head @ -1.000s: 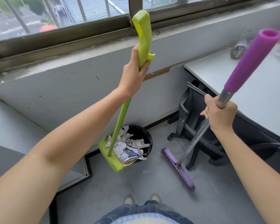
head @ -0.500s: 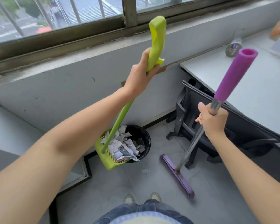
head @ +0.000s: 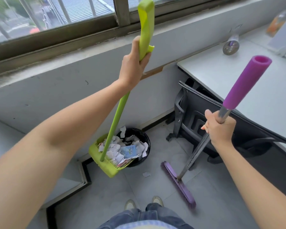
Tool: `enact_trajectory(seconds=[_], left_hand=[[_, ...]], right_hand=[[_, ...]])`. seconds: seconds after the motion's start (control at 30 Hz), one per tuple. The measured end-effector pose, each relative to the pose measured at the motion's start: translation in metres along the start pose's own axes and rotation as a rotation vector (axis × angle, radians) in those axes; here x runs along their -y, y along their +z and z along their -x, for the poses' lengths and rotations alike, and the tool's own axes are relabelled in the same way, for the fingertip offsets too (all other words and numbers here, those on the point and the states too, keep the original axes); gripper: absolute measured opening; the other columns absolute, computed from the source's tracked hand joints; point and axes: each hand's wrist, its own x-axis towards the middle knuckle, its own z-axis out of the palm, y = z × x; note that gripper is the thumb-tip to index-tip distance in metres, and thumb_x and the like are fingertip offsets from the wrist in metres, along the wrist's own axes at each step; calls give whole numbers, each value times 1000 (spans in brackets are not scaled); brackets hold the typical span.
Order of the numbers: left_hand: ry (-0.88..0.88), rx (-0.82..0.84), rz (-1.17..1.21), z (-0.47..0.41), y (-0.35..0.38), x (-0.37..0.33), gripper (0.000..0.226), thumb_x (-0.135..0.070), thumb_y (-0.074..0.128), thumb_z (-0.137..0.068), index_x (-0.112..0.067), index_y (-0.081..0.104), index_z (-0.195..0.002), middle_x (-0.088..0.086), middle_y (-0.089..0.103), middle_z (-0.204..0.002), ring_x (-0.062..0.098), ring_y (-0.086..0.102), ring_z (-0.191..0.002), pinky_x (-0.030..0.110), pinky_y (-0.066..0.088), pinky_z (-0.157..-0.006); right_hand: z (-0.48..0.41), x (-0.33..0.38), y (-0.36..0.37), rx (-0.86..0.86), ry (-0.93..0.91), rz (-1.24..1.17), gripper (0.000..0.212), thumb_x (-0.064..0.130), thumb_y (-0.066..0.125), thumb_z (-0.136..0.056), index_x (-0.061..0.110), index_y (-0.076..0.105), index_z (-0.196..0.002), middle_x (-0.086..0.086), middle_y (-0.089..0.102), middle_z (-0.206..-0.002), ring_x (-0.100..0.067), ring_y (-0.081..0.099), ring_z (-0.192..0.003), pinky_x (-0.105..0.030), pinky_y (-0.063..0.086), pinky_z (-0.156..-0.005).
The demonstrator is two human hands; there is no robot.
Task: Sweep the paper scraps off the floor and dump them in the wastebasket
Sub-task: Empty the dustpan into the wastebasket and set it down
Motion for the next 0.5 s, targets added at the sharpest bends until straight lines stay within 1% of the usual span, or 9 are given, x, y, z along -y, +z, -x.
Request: enact_trajectory(seconds=[0.07,0.1,0.13,0.23,0.3,0.33,0.37,0.43,0.5], left_hand=[[-9,13,12,-1,2,4,46,-18,48,-97,-3,35,-138,-9,48,-80,6,42,-55,10,32,-50],[-19,3,11,0,2,5,45,-18,48,-97,-3,35,-138,-6,48,-81,12,42,-58,14,29,-51],[-23,-7,2,-1,1,7,45,-19,48,-97,-2,35,-137,-5,48,-79,15,42,-60,16,28,-52],[-2,-11,-6,-3,3,7,45,-19,48,-97,-2,35,-137,-8,46,-74,7,41,-54,9,32,-49],[1,-47,-6,-1,2,6,45,-20,48,-97,-2,36,-137,-6,47,-75,13,41,-55,15,29,-49],[9,-66,-11,-1,2,4,45,-21,48,-97,-2,36,-136,-7,46,-70,13,40,-55,16,28,-49],[17,-73,-12,-2,2,2,44,-21,48,-97,-2,37,-136,-10,43,-65,9,39,-52,12,29,-47],[27,-71,-8,-4,7,1,43,-20,48,-97,-1,37,-135,-13,40,-63,4,38,-50,4,31,-48],[17,-77,-16,-1,10,-2,43,-20,47,-97,-1,37,-134,-13,40,-63,2,37,-50,2,30,-47]], right_hand=[[-1,-1,-3,-3,-5,1,45,4,57,-87,12,38,-47,7,43,-33,-4,43,-30,-19,47,-43],[0,-1,-5,-7,-6,4,45,4,58,-86,13,39,-47,6,43,-34,-5,43,-31,-20,48,-43],[0,-1,-7,-14,-6,6,45,4,58,-86,13,40,-47,6,45,-34,-5,43,-31,-21,49,-44],[-2,-3,-12,-20,-19,26,45,4,58,-87,13,41,-46,9,45,-34,-4,43,-32,-22,49,-46],[0,-4,-13,-9,-17,42,44,4,58,-87,10,41,-46,9,45,-34,-4,43,-32,-23,49,-47],[1,-4,-13,-10,-17,46,44,4,57,-87,9,41,-46,9,45,-34,-4,44,-33,-22,50,-47],[0,-4,-13,-13,-21,55,43,4,57,-86,8,41,-46,8,45,-34,-5,45,-33,-22,50,-48],[0,-7,-12,-12,-23,72,42,4,57,-86,6,42,-47,6,46,-35,-6,45,-33,-23,50,-49],[2,-8,-11,4,-16,78,41,4,57,-86,2,42,-48,6,46,-35,-6,47,-34,-22,49,-49]])
